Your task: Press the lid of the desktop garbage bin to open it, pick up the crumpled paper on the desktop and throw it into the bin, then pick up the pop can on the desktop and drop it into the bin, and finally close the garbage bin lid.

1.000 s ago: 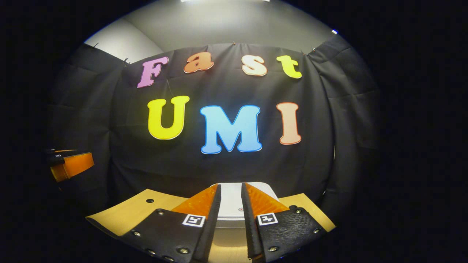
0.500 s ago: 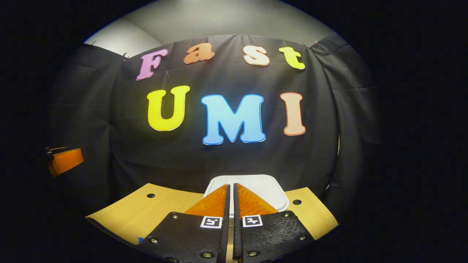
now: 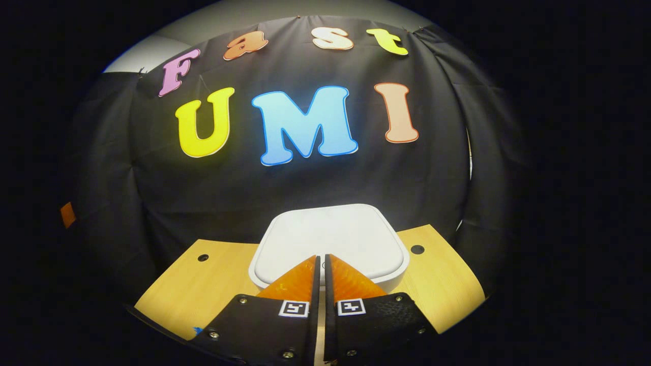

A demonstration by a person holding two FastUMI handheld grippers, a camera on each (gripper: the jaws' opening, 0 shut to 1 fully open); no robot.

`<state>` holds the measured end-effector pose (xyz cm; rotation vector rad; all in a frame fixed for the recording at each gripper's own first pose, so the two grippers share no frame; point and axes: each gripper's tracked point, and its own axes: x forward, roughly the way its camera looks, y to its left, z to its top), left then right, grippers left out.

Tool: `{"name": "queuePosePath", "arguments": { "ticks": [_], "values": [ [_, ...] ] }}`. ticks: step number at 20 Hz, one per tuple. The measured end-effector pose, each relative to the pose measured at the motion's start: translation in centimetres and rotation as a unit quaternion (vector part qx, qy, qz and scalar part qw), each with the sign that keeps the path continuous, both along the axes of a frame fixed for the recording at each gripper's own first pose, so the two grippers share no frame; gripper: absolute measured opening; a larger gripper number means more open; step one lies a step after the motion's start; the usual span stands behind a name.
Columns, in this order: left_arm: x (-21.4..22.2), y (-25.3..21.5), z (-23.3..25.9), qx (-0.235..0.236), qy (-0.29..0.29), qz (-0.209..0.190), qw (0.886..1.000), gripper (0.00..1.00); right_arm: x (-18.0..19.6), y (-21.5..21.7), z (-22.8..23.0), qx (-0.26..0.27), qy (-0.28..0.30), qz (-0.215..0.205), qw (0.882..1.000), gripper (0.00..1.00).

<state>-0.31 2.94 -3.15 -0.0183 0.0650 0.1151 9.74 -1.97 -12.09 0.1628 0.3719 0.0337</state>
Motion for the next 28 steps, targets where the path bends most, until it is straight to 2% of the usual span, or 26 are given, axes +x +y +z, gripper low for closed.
{"name": "queuePosePath", "arguments": {
  "ticks": [7, 8, 12, 13, 17, 21, 22, 23, 24, 28],
  "values": [
    [0.1, 0.5, -0.9, -0.006, 0.010, 0.005, 1.000, 1.00, 1.0, -0.2, -1.7, -0.005, 0.014, -0.002, 1.000, 0.06],
    [0.3, 0.3, -1.1, -0.006, 0.012, 0.004, 1.000, 0.95, 1.2, -0.2, -1.7, -0.006, 0.015, -0.003, 1.000, 0.06],
    [0.6, -0.5, -1.6, -0.010, 0.017, -0.004, 1.000, 0.95, 1.3, 0.0, -2.1, -0.009, 0.020, -0.005, 1.000, 0.06],
    [0.6, -0.7, -1.7, -0.011, 0.018, -0.006, 1.000, 1.00, 1.3, 0.0, -2.2, -0.012, 0.018, -0.006, 1.000, 0.06],
    [0.6, -1.4, -2.1, -0.010, 0.023, -0.014, 1.000, 1.00, 1.6, 0.0, -2.2, -0.039, 0.007, -0.006, 0.999, 0.08],
    [-0.1, -1.3, -2.3, -0.008, 0.027, -0.015, 0.999, 1.00, 2.0, 0.1, -1.3, -0.023, -0.002, -0.005, 1.000, 0.07],
    [-0.2, -1.2, -2.1, -0.009, 0.027, -0.013, 1.000, 0.95, 1.9, 0.1, -1.6, -0.011, 0.003, -0.005, 1.000, 0.07],
    [-0.2, -1.2, -2.1, -0.012, 0.026, -0.011, 1.000, 0.95, 1.6, 0.2, -1.4, 0.001, 0.005, -0.005, 1.000, 0.07],
    [-0.3, -1.1, -2.1, -0.015, 0.026, -0.010, 0.999, 1.00, 1.5, 0.2, -1.2, 0.008, 0.005, -0.007, 1.000, 0.07],
    [-0.3, -1.4, -2.0, -0.014, 0.024, -0.014, 0.999, 1.00, 0.7, 0.1, 0.0, 0.013, -0.007, -0.009, 1.000, 0.07]
  ]
}}
